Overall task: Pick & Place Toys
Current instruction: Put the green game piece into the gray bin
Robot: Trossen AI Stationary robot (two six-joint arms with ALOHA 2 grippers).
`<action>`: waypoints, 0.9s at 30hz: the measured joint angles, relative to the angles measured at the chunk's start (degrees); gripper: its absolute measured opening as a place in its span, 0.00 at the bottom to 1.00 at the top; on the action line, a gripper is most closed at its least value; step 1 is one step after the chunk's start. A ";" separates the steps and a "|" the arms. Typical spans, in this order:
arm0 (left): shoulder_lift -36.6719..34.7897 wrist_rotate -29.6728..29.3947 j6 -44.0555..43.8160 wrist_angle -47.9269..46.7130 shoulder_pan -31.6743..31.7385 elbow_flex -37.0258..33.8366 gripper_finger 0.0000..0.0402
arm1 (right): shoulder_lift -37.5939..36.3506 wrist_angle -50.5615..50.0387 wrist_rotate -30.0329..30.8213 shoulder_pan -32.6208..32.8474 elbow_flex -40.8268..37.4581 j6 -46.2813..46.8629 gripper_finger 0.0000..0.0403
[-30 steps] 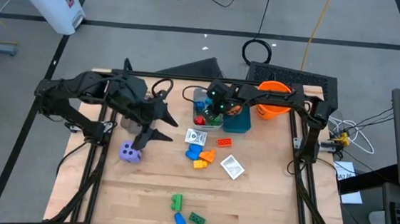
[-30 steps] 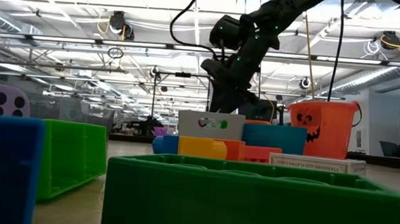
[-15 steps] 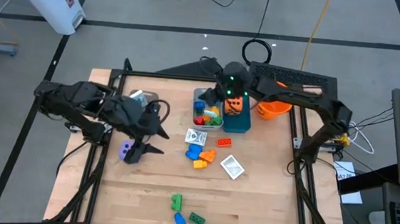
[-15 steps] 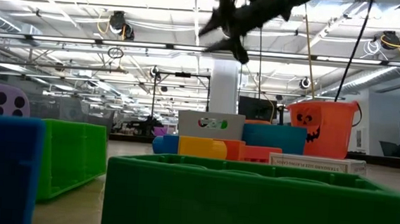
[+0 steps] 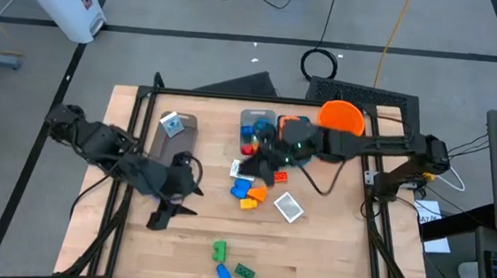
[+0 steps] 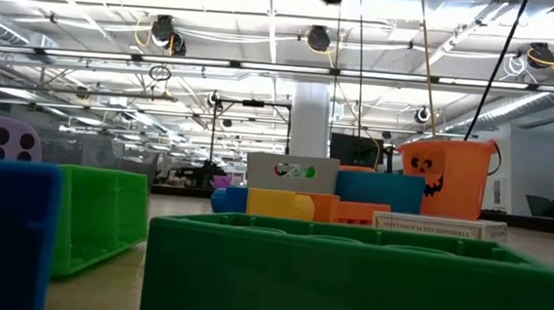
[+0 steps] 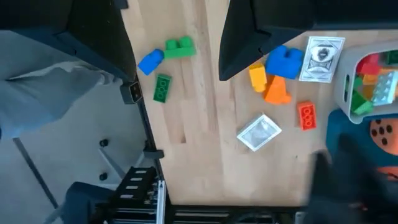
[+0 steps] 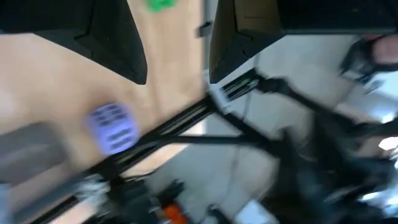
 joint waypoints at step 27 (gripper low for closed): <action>29.35 -6.72 -65.90 3.91 -7.08 0.00 0.60 | 2.41 -28.67 43.26 38.71 -0.09 1.94 0.41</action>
